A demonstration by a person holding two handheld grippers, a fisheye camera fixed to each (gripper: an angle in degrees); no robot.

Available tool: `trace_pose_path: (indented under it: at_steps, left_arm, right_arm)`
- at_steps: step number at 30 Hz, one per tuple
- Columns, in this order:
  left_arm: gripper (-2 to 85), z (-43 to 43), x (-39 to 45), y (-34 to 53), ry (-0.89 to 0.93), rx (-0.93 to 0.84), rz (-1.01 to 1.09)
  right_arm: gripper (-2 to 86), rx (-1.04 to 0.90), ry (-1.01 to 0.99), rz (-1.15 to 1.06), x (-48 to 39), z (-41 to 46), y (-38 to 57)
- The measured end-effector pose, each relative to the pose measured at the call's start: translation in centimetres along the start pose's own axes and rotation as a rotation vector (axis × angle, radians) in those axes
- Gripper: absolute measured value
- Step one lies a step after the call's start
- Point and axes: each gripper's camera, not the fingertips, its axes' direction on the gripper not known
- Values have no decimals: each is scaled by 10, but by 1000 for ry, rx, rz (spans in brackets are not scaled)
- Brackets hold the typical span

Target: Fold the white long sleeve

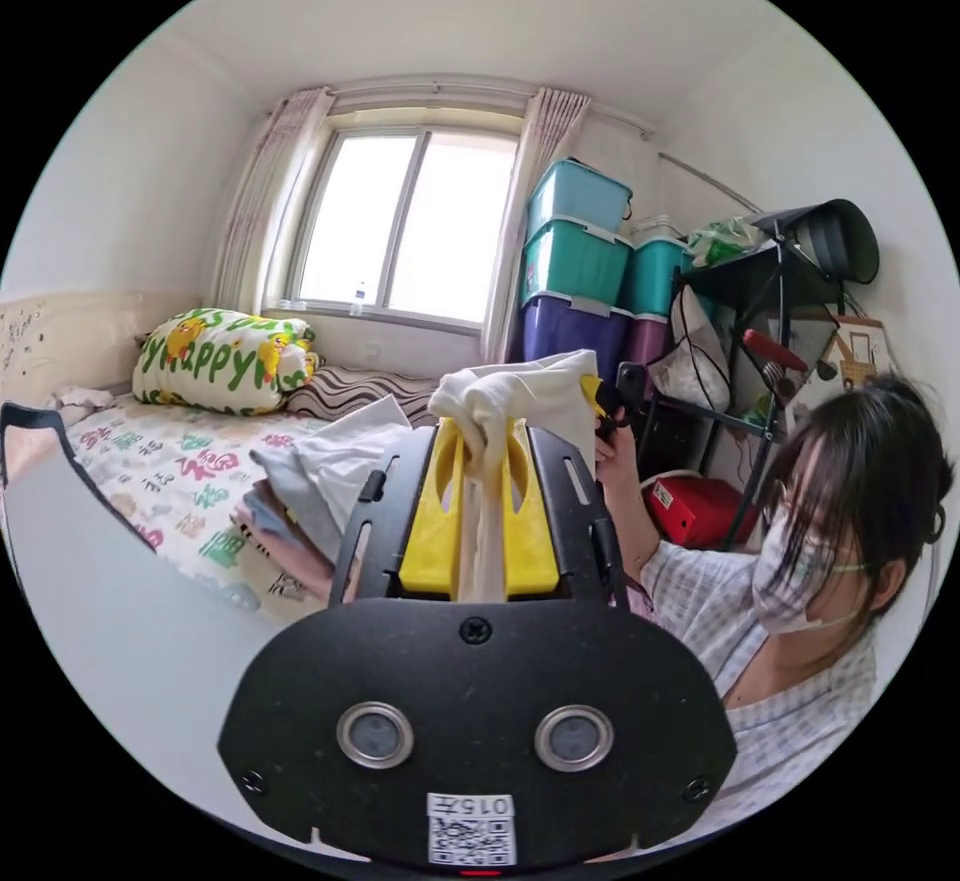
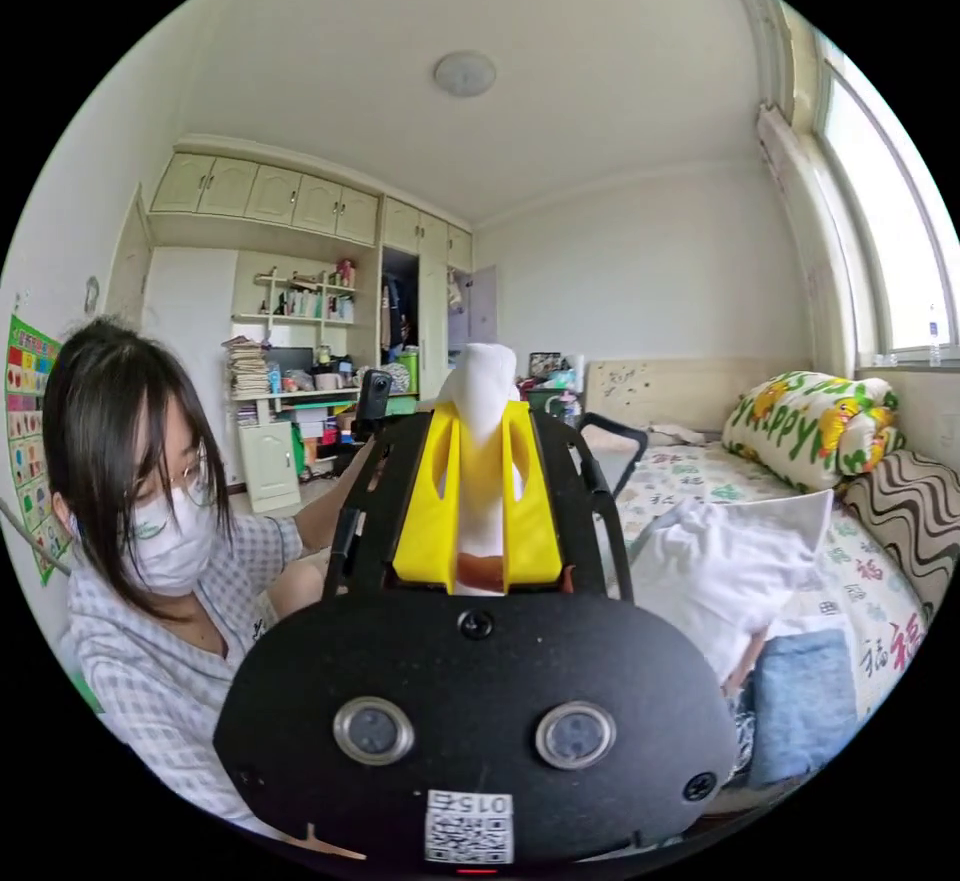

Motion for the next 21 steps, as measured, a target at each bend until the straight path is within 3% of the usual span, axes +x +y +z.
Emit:
trace_pose_path:
  at_steps: [3, 7, 10, 11, 13, 16, 18, 21]
  left_arm:
    - [55, 61, -50, -25, -12, 48, -53]
    - [59, 160, -142, -35, -200, 34, -127]
    - [65, 247, -225, 13, -338, -166, -253]
    - [67, 283, -257, 42, -333, -308, -312]
    - [75, 311, -286, 80, -265, -376, -345]
    - [90, 313, -301, 115, -289, -393, -276]
    - [112, 298, -301, 128, -364, -386, -249]
    - [124, 255, -267, 151, -365, -252, -145]
  right_arm:
    - [70, 35, 81, 67, 55, -16, -26]
    - [71, -15, 292, 186, 161, -4, -54]
    - [77, -231, 391, 391, 266, 28, -30]
    - [81, -335, 389, 513, 308, 39, -6]
    - [83, -395, 384, 630, 351, 35, 30]
    - [84, -156, 192, 696, 380, -26, 63]
    - [85, -179, 131, 665, 384, -60, 71]
    - [101, -267, 231, 571, 366, -124, 83]
